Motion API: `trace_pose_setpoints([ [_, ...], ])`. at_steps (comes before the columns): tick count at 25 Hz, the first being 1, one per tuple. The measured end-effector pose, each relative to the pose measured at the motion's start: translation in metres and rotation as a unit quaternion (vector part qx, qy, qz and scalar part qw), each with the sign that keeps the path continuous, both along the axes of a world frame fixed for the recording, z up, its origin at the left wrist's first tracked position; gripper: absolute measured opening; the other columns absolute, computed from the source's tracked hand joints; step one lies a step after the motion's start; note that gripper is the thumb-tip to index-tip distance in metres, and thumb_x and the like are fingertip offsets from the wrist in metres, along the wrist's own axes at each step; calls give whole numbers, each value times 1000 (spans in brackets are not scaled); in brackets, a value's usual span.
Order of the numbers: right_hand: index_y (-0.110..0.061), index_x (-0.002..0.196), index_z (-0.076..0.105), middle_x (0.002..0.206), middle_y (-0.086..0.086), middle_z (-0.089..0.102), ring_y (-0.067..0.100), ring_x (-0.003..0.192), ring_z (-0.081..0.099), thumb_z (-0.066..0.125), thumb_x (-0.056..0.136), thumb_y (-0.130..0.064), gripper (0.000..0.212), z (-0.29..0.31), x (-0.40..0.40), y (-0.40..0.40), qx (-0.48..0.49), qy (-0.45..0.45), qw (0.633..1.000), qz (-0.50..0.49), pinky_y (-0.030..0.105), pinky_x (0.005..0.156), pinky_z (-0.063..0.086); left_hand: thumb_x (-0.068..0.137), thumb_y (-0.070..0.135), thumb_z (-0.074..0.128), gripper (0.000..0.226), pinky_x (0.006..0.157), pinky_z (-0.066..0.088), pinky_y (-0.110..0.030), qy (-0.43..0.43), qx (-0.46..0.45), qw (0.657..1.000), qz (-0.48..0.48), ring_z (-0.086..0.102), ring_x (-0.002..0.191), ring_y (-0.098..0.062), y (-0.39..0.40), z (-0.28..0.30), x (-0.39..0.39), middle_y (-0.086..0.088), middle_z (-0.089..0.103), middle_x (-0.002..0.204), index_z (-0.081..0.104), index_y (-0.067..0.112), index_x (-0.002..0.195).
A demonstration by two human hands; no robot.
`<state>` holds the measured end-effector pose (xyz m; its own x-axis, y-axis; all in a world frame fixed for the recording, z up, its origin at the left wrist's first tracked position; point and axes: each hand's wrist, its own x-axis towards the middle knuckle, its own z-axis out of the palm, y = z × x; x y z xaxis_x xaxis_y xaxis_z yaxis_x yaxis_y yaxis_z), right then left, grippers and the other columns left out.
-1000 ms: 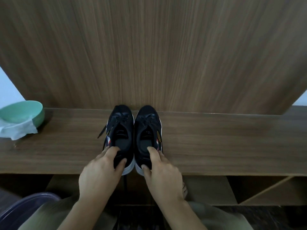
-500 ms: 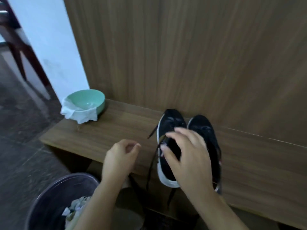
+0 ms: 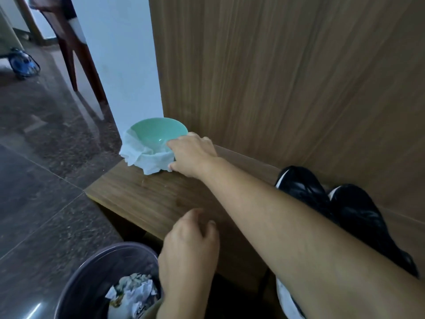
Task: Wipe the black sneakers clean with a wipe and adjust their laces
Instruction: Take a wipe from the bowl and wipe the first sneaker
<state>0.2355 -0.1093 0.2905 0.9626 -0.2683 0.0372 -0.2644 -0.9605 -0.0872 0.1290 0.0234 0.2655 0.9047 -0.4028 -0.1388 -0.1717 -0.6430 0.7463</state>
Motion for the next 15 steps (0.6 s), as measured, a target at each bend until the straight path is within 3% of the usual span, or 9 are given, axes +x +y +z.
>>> trace_pose_setpoints([
  [2, -27, 119, 59, 123, -3, 59, 21, 124, 43, 61, 87, -33, 32, -8, 7, -6, 12, -4, 1000, 5, 42, 97, 32, 88, 36, 51, 34, 79, 38, -26, -17, -2, 999, 45, 53, 113, -14, 8, -6, 17, 9, 58, 122, 52, 36, 123],
  [5, -31, 103, 69, 110, -6, 65, 17, 120, 47, 60, 88, -26, 18, -10, 11, -11, 61, -64, 996, -10, 45, 109, 23, 88, 36, 53, 34, 76, 37, -27, -44, -13, 995, 85, 55, 110, -11, 21, -9, 34, 12, 59, 121, 53, 37, 122],
  [10, -22, 101, 69, 107, -5, 68, 16, 106, 58, 61, 90, -27, 15, -2, 13, -16, 250, -159, 955, -33, 31, 90, 41, 85, 36, 56, 32, 77, 42, -30, -13, -13, 996, 83, 57, 99, -8, 19, -8, 35, 15, 62, 111, 57, 37, 117],
  [15, -15, 102, 60, 91, -8, 57, 16, 88, 59, 49, 96, -21, 14, 6, 25, -20, 344, -237, 903, -95, 43, 82, 53, 85, 37, 57, 29, 76, 42, -29, 1, -38, 996, 84, 56, 94, -6, 18, -5, 31, 18, 61, 98, 59, 39, 113],
])
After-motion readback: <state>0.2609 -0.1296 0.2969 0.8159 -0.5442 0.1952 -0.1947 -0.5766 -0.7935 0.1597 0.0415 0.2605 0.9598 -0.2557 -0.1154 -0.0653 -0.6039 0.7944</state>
